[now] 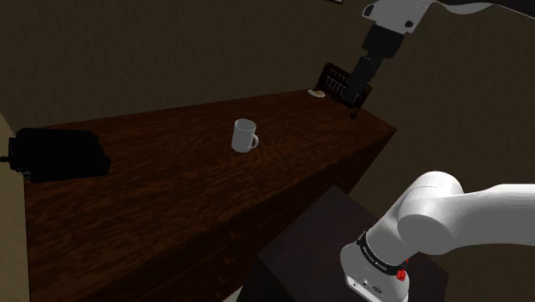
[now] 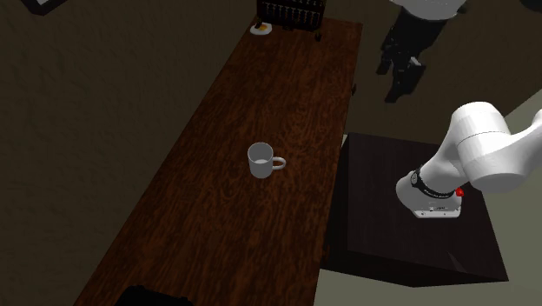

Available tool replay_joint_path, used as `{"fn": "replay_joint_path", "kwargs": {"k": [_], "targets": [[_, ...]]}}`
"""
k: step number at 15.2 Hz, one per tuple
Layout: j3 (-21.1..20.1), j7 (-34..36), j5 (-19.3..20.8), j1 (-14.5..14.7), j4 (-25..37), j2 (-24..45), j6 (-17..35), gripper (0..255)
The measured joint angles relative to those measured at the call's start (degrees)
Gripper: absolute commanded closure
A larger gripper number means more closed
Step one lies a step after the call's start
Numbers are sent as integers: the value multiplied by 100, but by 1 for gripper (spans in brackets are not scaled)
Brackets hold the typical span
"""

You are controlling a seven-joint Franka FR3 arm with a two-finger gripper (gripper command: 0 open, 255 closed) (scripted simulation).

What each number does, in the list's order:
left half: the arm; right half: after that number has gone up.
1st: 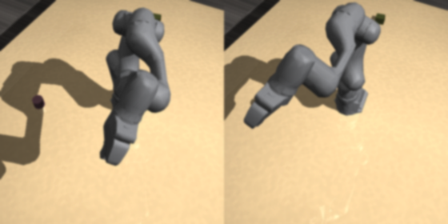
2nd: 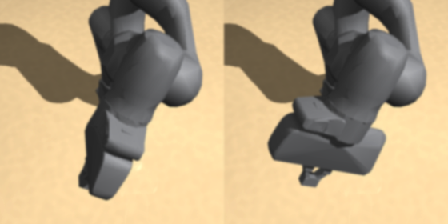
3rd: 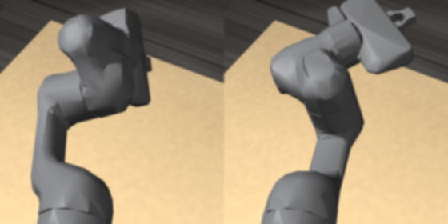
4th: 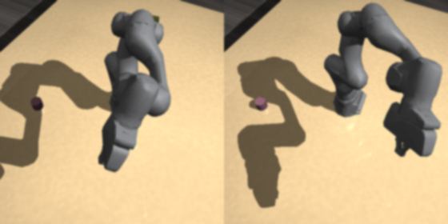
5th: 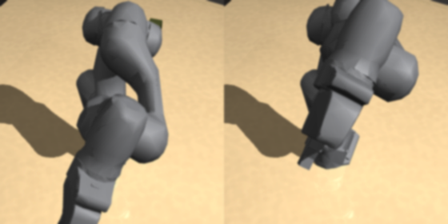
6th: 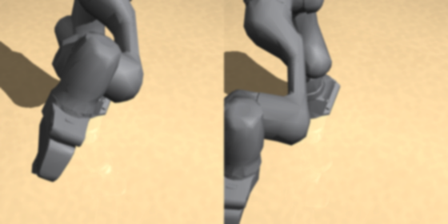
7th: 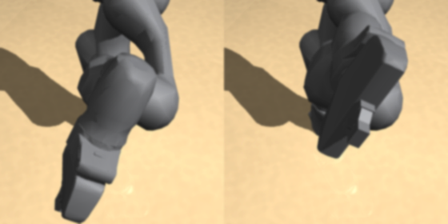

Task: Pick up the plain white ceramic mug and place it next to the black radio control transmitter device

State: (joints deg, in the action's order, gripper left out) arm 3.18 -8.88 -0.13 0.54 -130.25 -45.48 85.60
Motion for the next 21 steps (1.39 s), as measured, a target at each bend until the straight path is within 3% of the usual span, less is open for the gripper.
{"fn": "replay_joint_path", "kwargs": {"k": [3,7,13,21], "targets": [[-18,31,-7,4,-16,185,184,0],[-123,182,-58,32,-164,704,806,0],[-237,378,-90,64,-34,1844,1753,0],[-336,612,-67,82,590,3516,2716,0]]}}
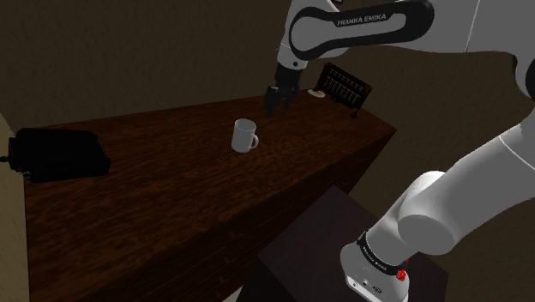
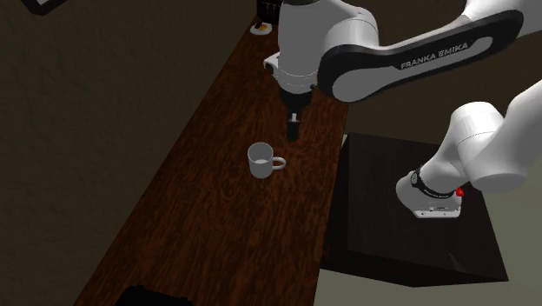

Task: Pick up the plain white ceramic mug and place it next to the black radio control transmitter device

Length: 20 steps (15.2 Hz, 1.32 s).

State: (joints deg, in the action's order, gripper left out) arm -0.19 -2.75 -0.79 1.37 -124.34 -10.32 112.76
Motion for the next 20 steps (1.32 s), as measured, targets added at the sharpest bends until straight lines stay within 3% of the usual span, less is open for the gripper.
{"fn": "replay_joint_path", "kwargs": {"k": [9,20], "targets": [[-52,274,87,43,1131,1889,660,0],[-51,291,96,47,928,2212,1184,0]]}}
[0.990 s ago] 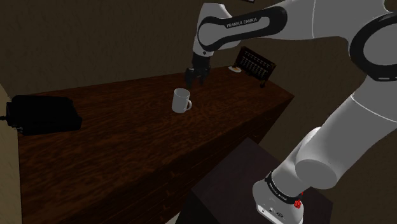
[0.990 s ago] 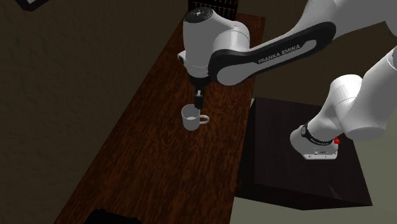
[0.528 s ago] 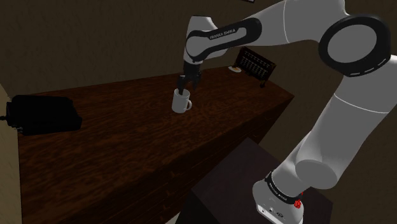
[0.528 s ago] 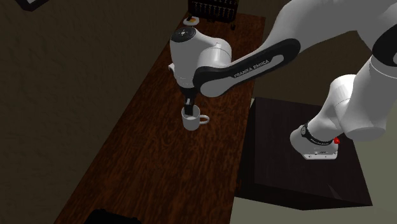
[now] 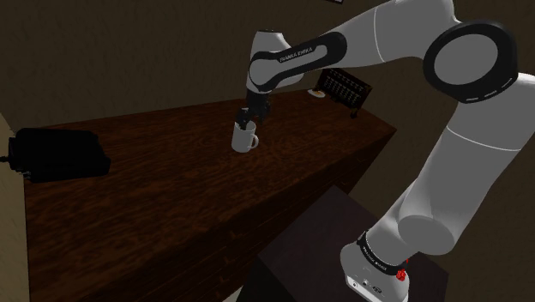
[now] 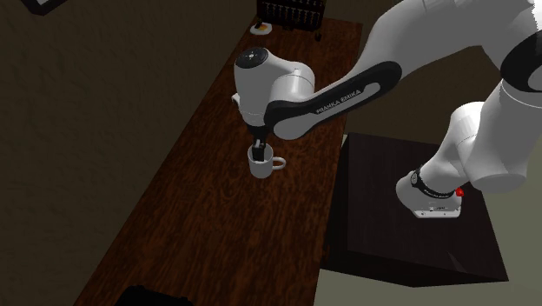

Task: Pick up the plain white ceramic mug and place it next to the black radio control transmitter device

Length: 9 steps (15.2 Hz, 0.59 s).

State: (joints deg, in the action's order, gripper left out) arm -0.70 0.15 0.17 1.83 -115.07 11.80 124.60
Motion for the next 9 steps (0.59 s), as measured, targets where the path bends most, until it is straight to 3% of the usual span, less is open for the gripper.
{"fn": "replay_joint_path", "kwargs": {"k": [3,4,9], "targets": [[0,0,0,0,-2,1,3,0],[0,0,0,0,-2,1,4,255],[0,0,0,0,-1,-1,5,255]]}}
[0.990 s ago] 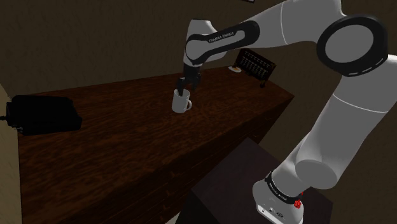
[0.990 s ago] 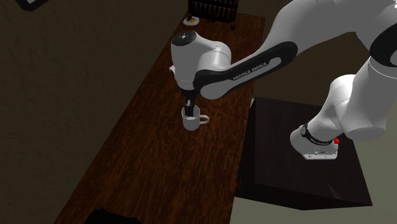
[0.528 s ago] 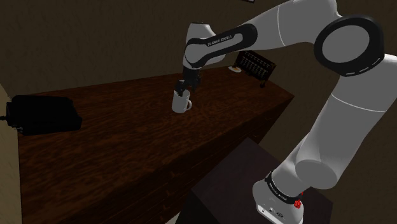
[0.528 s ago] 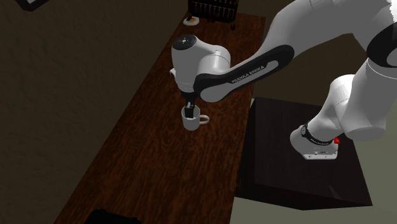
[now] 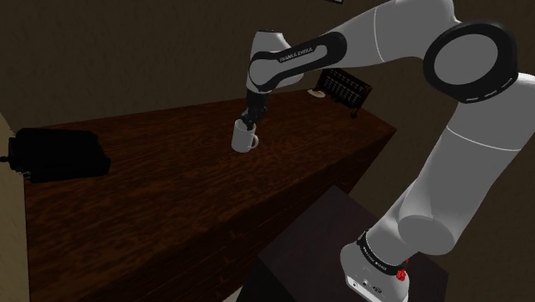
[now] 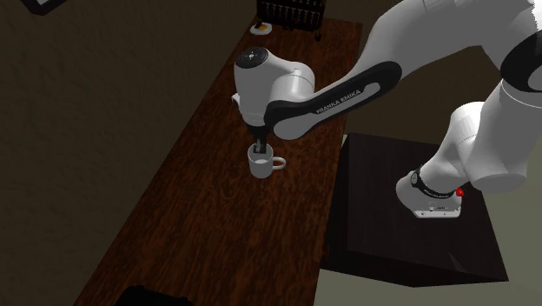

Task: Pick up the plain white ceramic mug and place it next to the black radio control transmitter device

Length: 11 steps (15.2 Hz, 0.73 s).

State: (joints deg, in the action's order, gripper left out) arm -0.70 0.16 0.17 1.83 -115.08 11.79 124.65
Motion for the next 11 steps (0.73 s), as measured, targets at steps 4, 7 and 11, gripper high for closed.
{"fn": "replay_joint_path", "kwargs": {"k": [4,7,11], "targets": [[2,1,1,-1,1,1,1,255],[3,-7,-1,-4,50,-41,-94,255],[2,-7,-3,-4,146,-183,-332,255]]}}
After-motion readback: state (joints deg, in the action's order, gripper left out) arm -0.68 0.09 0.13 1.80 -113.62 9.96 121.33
